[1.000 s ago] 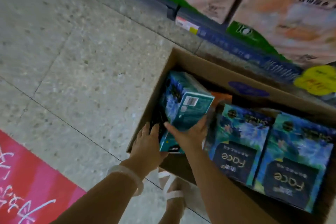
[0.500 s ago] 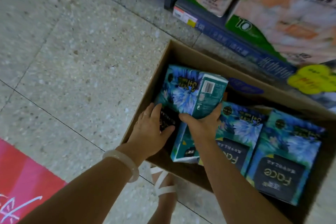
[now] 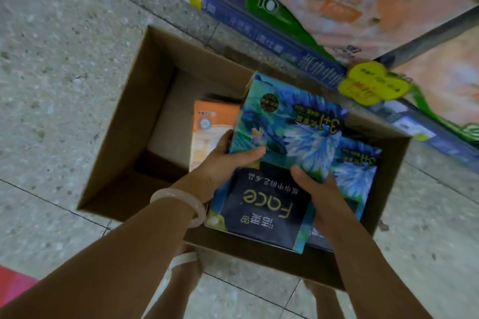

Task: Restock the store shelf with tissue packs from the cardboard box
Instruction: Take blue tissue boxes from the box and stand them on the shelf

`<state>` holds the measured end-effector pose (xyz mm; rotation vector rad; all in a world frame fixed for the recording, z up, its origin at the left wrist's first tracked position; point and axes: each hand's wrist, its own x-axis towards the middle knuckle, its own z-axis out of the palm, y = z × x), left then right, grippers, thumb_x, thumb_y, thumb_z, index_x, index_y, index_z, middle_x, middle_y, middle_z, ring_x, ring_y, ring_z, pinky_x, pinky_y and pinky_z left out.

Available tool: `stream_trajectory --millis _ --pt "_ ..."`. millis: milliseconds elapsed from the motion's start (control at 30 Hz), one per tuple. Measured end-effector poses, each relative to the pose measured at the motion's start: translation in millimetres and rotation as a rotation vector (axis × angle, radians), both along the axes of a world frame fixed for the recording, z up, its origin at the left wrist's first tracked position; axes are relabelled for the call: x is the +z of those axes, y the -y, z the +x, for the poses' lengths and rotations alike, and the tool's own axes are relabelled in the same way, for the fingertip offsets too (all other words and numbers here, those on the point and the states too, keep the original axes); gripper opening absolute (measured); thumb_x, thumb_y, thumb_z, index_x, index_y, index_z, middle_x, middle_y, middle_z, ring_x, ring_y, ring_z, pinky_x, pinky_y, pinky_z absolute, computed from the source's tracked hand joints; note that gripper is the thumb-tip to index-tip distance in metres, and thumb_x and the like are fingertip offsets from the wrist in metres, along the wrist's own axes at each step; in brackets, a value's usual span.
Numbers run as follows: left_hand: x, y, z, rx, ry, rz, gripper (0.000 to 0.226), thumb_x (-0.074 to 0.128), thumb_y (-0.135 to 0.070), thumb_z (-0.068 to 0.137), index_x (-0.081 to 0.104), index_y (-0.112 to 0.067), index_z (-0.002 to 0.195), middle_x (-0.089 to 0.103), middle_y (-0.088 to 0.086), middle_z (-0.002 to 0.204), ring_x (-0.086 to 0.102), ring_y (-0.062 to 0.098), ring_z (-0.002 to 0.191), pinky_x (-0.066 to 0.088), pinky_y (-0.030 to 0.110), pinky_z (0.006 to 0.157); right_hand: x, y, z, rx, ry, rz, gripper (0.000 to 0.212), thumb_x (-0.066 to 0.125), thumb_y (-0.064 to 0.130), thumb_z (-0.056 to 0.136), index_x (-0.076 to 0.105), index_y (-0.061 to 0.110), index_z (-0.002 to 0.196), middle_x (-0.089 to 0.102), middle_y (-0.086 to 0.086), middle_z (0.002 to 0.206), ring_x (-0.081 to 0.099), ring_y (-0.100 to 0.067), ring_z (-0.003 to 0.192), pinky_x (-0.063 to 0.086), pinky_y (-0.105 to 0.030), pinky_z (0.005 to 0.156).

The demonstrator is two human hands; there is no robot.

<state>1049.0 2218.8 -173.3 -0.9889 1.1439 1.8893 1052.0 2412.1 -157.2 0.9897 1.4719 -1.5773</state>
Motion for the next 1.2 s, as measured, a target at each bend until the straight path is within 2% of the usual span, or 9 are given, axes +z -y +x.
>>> stream_trajectory --millis 133,300,433,633,767,900,967,1067,1200 --pt "1.5 -4.6 2.8 0.036 -0.005 0.001 0.092 0.082 -0.031 0.052 0.046 -0.014 0.135 0.063 0.014 0.125 0.064 0.034 0.110 0.051 0.047 0.095 -3.4 1.3 2.8 -0.029 0.005 0.011 0.121 0.095 0.043 0.028 0.045 0.026 0.136 0.065 -0.008 0.123 0.065 -0.030 0.108 0.053 -0.053 0.090" --pt "28.8 -11.5 10.5 0.045 0.032 -0.035 0.082 0.082 -0.026 0.057 0.049 -0.020 0.132 0.068 0.011 0.118 0.067 0.031 0.103 0.054 0.045 0.090 25.9 -5.9 -1.7 -0.025 0.021 -0.046 0.112 0.096 0.042 0.025 0.055 0.027 0.128 0.069 -0.006 0.117 0.065 -0.030 0.108 0.050 -0.052 0.095" --pt "85.6 -13.1 1.7 0.016 -0.016 -0.049 0.081 0.083 -0.028 0.056 0.051 -0.021 0.131 0.069 0.009 0.116 0.068 0.029 0.101 0.056 0.042 0.084 78.7 -9.0 -6.0 -0.022 -0.001 -0.043 0.108 0.095 0.044 0.026 0.056 0.028 0.125 0.070 -0.004 0.116 0.066 -0.028 0.107 0.050 -0.052 0.094" --pt "215.3 -20.3 -26.9 -0.020 -0.195 -0.068 0.075 0.083 -0.024 0.062 0.053 -0.018 0.130 0.068 0.009 0.119 0.069 0.028 0.101 0.059 0.036 0.076 205.5 -15.8 -29.5 -0.031 -0.208 -0.071 0.096 0.092 0.036 0.042 0.052 0.032 0.129 0.067 0.000 0.121 0.064 -0.023 0.109 0.049 -0.049 0.097" --pt "314.8 -27.9 -43.5 -0.003 -0.292 -0.080 0.072 0.080 -0.028 0.058 0.058 -0.017 0.125 0.071 0.010 0.112 0.070 0.031 0.096 0.057 0.041 0.080 307.1 -25.3 -44.9 -0.059 -0.398 -0.092 0.066 0.082 0.015 0.068 0.054 0.023 0.128 0.068 -0.002 0.118 0.066 -0.020 0.105 0.051 -0.041 0.094" --pt "412.5 -39.8 -59.0 -0.065 -0.440 -0.046 0.071 0.079 -0.030 0.060 0.060 -0.014 0.126 0.070 0.014 0.115 0.069 0.033 0.098 0.056 0.044 0.081 407.0 -34.0 -48.8 -0.134 -0.556 -0.080 0.082 0.086 0.022 0.051 0.055 0.024 0.126 0.070 -0.001 0.114 0.067 -0.022 0.104 0.051 -0.045 0.096" --pt "460.5 -47.9 -66.3 -0.098 -0.520 -0.021 0.067 0.080 -0.028 0.063 0.060 -0.011 0.125 0.068 0.018 0.116 0.069 0.034 0.095 0.057 0.046 0.079 457.1 -41.6 -47.9 -0.171 -0.621 -0.074 0.080 0.086 0.023 0.052 0.055 0.024 0.126 0.070 -0.002 0.114 0.067 -0.023 0.104 0.051 -0.046 0.096" --pt "530.6 -64.5 -73.4 -0.172 -0.627 -0.023 0.074 0.085 -0.031 0.063 0.055 -0.013 0.129 0.066 0.018 0.120 0.066 0.038 0.104 0.052 0.056 0.090 525.4 -56.2 -42.1 -0.243 -0.714 -0.085 0.078 0.084 0.019 0.055 0.054 0.024 0.127 0.070 -0.004 0.114 0.068 -0.025 0.101 0.056 -0.042 0.087" --pt "616.8 -93.8 -74.7 -0.233 -0.761 -0.016 0.068 0.081 -0.025 0.068 0.054 -0.012 0.129 0.068 0.017 0.117 0.066 0.039 0.104 0.053 0.055 0.088 607.4 -84.3 -30.9 -0.289 -0.861 -0.072 0.063 0.081 0.012 0.066 0.056 0.022 0.123 0.072 -0.005 0.110 0.071 -0.019 0.091 0.057 -0.028 0.067"
